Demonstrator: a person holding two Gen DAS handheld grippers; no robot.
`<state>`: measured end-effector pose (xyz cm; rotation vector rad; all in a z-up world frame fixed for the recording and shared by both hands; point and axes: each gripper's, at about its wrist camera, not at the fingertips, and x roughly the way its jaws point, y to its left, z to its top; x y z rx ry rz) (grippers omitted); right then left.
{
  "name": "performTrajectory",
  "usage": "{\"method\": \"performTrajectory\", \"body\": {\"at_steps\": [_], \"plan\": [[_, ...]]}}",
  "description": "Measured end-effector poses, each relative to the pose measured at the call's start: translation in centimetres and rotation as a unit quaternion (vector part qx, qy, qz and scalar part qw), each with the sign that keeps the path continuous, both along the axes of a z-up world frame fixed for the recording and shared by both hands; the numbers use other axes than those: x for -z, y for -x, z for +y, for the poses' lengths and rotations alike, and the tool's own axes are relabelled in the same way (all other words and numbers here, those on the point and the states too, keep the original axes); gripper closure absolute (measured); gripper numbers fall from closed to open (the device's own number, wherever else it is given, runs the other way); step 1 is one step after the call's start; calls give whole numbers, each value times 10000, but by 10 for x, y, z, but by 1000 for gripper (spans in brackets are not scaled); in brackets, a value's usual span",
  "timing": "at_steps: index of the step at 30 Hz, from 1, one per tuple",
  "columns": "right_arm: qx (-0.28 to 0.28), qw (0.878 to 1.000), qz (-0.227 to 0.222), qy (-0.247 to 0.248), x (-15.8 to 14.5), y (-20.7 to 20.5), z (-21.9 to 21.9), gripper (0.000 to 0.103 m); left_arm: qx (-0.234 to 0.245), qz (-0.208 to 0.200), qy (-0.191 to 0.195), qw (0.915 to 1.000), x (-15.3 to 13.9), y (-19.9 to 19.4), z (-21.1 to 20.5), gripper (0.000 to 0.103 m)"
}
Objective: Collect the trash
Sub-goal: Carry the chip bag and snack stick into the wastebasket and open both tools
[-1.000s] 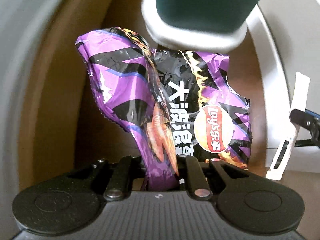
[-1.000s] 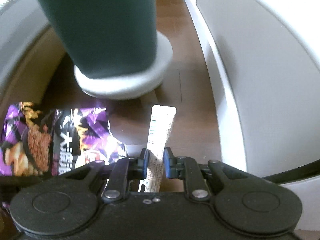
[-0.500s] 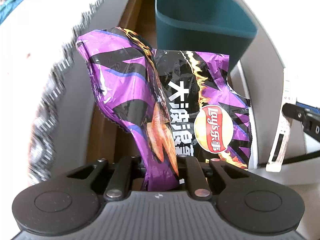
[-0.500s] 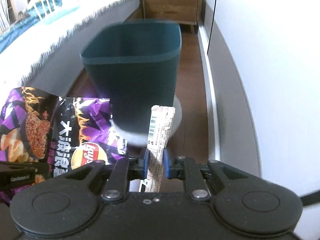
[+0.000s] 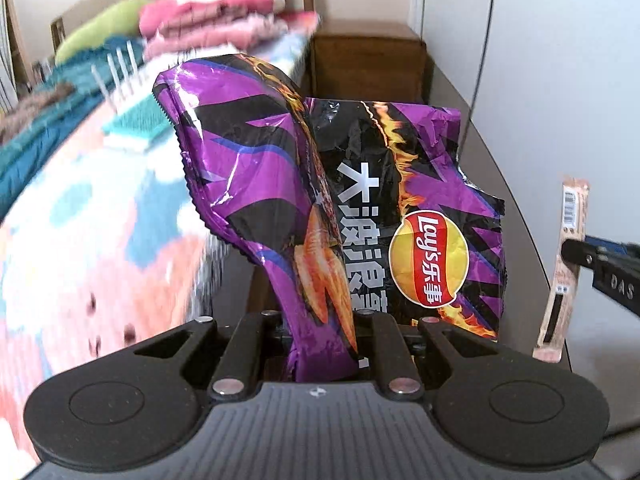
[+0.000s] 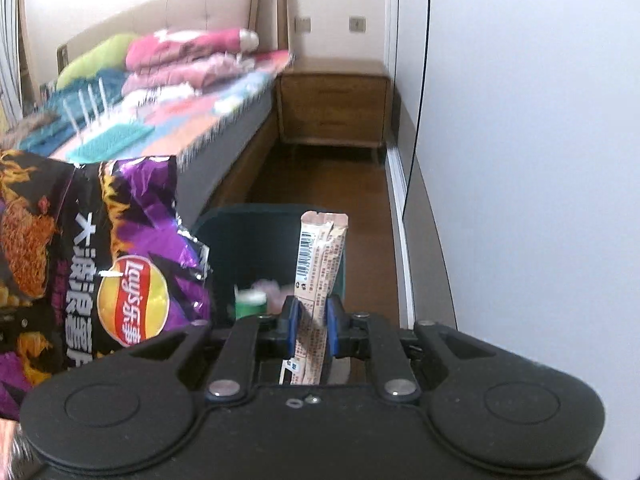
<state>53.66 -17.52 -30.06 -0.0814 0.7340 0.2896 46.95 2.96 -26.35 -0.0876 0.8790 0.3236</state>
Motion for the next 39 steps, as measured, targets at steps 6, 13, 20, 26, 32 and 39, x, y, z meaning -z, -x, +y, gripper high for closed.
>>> {"method": "performTrajectory", "body": {"at_steps": [6,13,20,26,32,39], "plan": [[-40,9989,-389,-270,3,-42,10,90,-135,-462,-587,9971,9,-71,-5,89],[-90,9985,-520,-125,31,-85,21,90,-202,-302,-328,9988,47,-132,-2,89],[-54,9990,-443,-32,82,-94,28,90,12,-24,-145,9999,100,-162,-6,89],[-307,9989,-305,205,116,-82,41,90,167,407,-84,9990,140,-166,-9,89],[-424,9981,-23,456,127,-79,41,88,507,699,-122,9962,151,-167,-12,89],[-465,9971,352,485,114,-80,37,77,812,962,-276,9917,155,-174,-11,81]]}}
